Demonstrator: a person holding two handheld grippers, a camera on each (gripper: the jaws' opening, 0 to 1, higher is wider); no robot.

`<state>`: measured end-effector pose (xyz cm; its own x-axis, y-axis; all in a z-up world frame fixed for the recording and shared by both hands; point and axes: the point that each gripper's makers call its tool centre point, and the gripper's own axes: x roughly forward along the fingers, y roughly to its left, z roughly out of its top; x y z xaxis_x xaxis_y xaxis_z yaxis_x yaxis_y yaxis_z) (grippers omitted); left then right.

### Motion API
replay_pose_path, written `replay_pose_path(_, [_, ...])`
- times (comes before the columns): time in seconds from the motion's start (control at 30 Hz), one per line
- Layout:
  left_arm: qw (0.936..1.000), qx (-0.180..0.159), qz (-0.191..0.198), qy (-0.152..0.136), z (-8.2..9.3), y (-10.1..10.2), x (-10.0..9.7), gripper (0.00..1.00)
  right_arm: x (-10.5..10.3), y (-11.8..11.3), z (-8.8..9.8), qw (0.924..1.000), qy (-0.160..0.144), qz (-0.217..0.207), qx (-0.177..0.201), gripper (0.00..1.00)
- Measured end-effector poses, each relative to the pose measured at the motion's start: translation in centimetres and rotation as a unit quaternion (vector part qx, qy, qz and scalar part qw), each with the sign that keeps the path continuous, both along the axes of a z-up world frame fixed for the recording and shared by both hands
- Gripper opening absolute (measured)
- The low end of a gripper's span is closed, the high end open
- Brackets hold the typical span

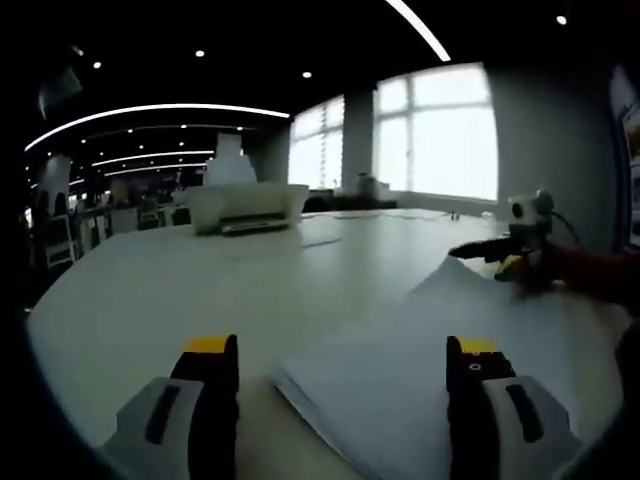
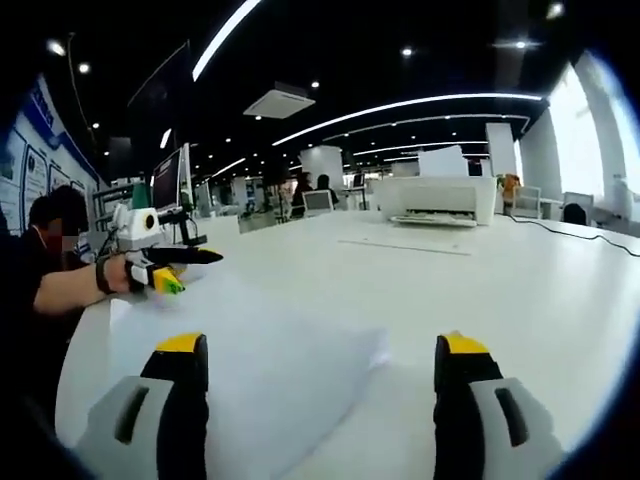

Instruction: Organize the stack of printing papers by aligning and flattening the scattered papers on the table

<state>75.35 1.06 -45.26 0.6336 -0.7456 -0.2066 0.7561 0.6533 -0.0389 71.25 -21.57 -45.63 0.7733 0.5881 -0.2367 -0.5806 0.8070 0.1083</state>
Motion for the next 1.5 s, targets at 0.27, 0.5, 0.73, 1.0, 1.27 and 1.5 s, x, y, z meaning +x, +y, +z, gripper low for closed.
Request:
replay_pose_path(0.27, [1.0000,0.002,-0.009,0.000,0.0,-0.6,-0.6,0.97,-0.1,-0.2,0.1,1.0000,0.001,-0.003,0.006,0.90])
replay_pose_path(0.5, [0.9999,-0.007,-0.006,0.007,0.3,0.0,-0.9,0.97,-1.0,-0.3,0.9,0.9997,-0.007,0.003,0.022,0.90])
replay_pose_path(0.73, [0.9997,0.018,-0.003,-0.016,0.9,0.8,-1.8,0.97,-1.8,-1.2,1.1,0.9997,-0.009,-0.006,0.022,0.90])
replay_pose_path(1.0, [0.9993,0.026,-0.005,-0.028,1.4,1.7,-2.8,0.97,-2.6,-2.4,1.6,0.9996,-0.018,-0.019,0.013,0.90])
replay_pose_path(1.27, [0.9992,0.019,0.003,-0.035,2.4,3.2,-4.0,0.97,-3.5,-3.5,2.5,0.9994,-0.028,-0.021,0.009,0.90])
replay_pose_path(1.5, [0.9993,0.015,0.008,-0.035,2.7,4.1,-4.7,0.97,-4.6,-3.8,3.0,0.9992,-0.029,-0.023,0.016,0.90])
